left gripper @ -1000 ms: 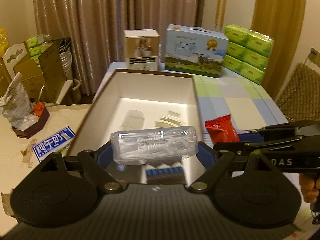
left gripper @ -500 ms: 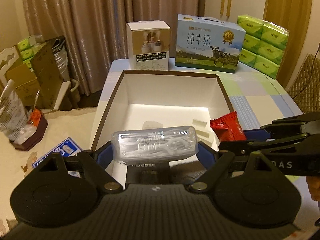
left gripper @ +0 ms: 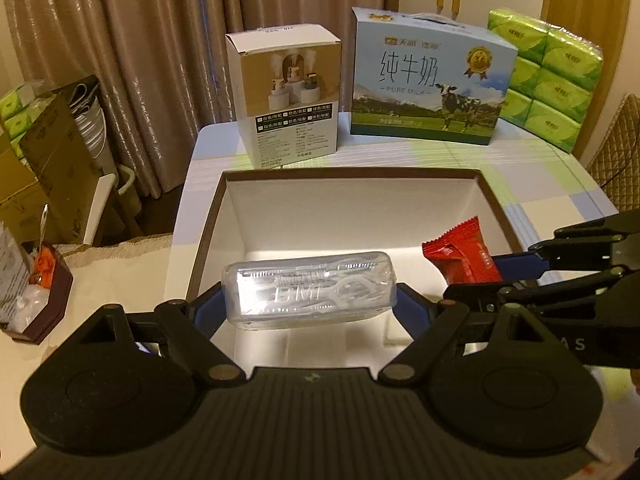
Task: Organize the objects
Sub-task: 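Lower the floss-pick case and red packet into the box and release both, then withdraw both tools from the box and move toward the remaining items, then grasp the purple tube with the left gripper while the right grasps the white pill bottle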
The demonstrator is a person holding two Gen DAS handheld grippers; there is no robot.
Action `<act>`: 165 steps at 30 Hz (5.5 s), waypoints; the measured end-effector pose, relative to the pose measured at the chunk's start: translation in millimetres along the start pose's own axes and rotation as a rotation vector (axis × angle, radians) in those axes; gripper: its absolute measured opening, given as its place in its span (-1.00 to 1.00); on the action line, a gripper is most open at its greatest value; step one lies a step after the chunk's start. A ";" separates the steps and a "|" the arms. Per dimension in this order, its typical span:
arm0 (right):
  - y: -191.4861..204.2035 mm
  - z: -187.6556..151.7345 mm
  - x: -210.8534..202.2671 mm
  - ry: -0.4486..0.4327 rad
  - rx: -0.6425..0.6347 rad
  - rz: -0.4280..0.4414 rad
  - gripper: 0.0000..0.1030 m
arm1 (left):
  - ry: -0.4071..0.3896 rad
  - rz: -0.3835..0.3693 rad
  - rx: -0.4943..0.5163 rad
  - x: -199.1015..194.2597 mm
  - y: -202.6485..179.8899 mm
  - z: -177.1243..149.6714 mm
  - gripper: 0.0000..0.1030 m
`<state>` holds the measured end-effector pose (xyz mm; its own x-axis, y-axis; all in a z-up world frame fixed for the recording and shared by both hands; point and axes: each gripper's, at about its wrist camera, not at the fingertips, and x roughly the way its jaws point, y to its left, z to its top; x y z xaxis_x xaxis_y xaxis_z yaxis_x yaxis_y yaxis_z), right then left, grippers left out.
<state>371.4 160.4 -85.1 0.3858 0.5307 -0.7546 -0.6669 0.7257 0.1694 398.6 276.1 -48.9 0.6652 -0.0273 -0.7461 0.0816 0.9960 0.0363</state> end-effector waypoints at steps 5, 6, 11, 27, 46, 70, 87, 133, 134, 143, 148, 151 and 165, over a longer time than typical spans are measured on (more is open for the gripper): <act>-9.4 10.0 15.2 0.021 -0.018 -0.024 -0.44 | 0.021 -0.003 0.012 28.6 2.9 13.5 0.64; -11.2 11.7 18.3 0.026 -0.022 -0.030 -0.44 | 0.025 -0.005 0.013 33.8 3.0 15.7 0.64; -14.3 17.5 29.0 0.049 -0.055 -0.050 -0.44 | 0.056 -0.006 0.024 61.2 1.8 24.3 0.64; -21.1 23.7 40.1 0.038 -0.056 -0.025 -0.43 | 0.069 0.014 0.036 77.7 5.2 32.3 0.73; -15.0 9.7 19.6 0.005 -0.087 -0.016 0.16 | 0.081 0.024 -0.001 45.0 16.4 16.4 0.78; 9.8 -23.4 -59.1 -0.087 0.007 0.069 0.73 | 0.071 0.020 -0.024 -36.1 3.3 -11.5 0.85; 30.6 -60.3 -115.8 -0.127 0.071 0.093 0.79 | 0.074 0.008 -0.062 -99.2 -16.1 -52.4 0.85; -11.3 -179.5 -209.3 -0.038 0.120 0.137 0.81 | 0.167 -0.003 -0.135 -158.5 -143.3 -136.3 0.85; -15.3 -181.5 -210.8 -0.036 0.124 0.134 0.81 | 0.170 -0.005 -0.134 -157.9 -147.1 -136.7 0.85; -52.0 -193.8 -222.6 -0.028 0.174 0.088 0.81 | 0.191 -0.020 -0.111 -147.6 -181.9 -133.8 0.85; -75.1 -199.7 -226.3 -0.017 0.205 0.059 0.81 | 0.203 -0.027 -0.096 -138.2 -199.7 -130.5 0.85; -87.5 -203.0 -229.4 -0.012 0.219 0.044 0.81 | 0.208 -0.035 -0.091 -132.9 -208.4 -127.5 0.85; -148.3 -216.8 -228.7 -0.030 0.316 -0.086 0.81 | 0.218 -0.081 -0.055 -89.0 -248.4 -110.4 0.84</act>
<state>243.8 -163.5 -75.0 0.4535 0.4708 -0.7567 -0.4022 0.8658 0.2976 237.2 40.5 -64.9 0.4815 -0.0939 -0.8714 0.0831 0.9947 -0.0613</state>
